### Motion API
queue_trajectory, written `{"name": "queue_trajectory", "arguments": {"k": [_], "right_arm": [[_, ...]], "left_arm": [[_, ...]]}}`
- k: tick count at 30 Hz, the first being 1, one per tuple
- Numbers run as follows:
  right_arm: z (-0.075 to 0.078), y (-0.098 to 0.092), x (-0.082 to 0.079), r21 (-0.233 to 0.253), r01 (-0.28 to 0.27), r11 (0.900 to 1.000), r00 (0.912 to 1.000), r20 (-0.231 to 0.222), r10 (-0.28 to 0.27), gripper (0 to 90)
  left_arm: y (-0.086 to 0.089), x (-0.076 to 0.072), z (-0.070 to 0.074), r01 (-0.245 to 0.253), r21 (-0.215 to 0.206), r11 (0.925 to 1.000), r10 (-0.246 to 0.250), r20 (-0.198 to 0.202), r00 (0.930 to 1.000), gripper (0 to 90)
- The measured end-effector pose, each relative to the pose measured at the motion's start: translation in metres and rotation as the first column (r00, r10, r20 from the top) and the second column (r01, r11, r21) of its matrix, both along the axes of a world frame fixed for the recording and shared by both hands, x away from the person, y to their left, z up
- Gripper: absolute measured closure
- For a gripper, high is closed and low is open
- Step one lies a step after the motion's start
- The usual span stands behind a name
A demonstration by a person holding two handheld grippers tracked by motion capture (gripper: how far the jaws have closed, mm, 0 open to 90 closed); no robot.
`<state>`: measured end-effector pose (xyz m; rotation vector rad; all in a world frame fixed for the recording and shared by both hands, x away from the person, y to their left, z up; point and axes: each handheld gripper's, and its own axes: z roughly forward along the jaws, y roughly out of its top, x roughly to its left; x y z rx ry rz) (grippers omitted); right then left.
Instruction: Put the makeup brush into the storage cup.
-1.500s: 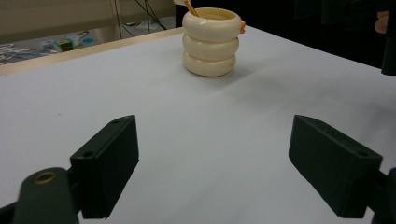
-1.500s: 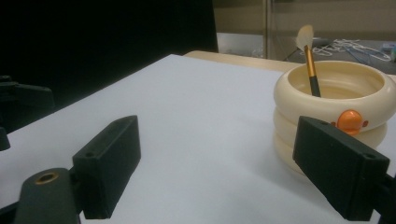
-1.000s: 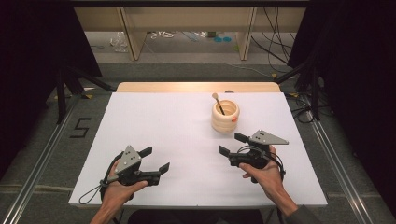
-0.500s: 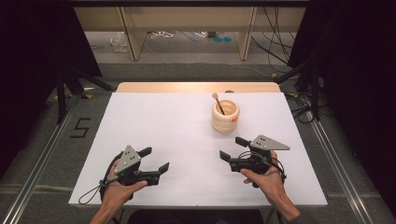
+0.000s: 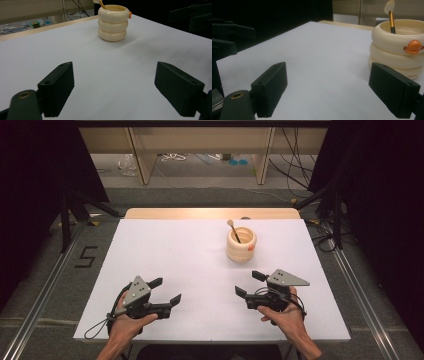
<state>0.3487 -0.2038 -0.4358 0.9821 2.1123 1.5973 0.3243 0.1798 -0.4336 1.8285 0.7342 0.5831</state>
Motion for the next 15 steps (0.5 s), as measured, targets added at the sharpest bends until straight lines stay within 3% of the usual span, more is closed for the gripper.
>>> {"name": "queue_trajectory", "arguments": {"k": [1,2,3,4,13,14,15], "right_arm": [[0.0002,0.0001,-0.0001,-0.001,0.005,1.0,1.0,0.003,-0.005,16.1],[0.0004,0.0,-0.0003,0.002,0.008,1.0,1.0,0.001,-0.008,16.1],[0.0008,-0.0001,-0.0005,0.006,0.006,1.0,1.0,-0.002,-0.006,16.1],[0.0008,0.0,-0.0004,0.006,0.012,1.0,0.9999,0.0,-0.012,16.1],[0.0022,0.0003,-0.0008,0.015,0.002,1.0,1.0,0.006,-0.002,16.1],[0.0015,0.0015,-0.0004,0.037,0.005,0.999,0.9998,0.018,-0.006,16.1],[0.0027,0.0004,-0.0011,0.017,0.011,1.0,0.9999,0.011,-0.011,16.1]], "left_arm": [[-0.0004,-0.0002,-0.0002,0.0,-0.005,1.0,0.0,-0.003,1.0,16.0],[0.0062,0.0077,0.004,0.025,0.101,0.9946,-0.035,0.104,0.9939,16.0],[0.002,0.0027,0.0011,0.019,0.033,0.9993,-0.021,0.033,0.9992,16.0],[-0.0003,-0.0001,-0.0002,0.001,-0.002,1.0,-0.001,0.0,1.0,16.0],[-0.0012,-0.0007,-0.0008,-0.004,-0.01,0.9999,0.004,-0.008,1.0,16.0],[-0.0013,-0.0008,-0.0009,-0.005,-0.011,0.9999,0.005,-0.009,0.9999,16.0],[-0.0015,-0.0009,-0.0011,-0.006,-0.013,0.9999,0.006,-0.011,0.9999,16.0]]}}
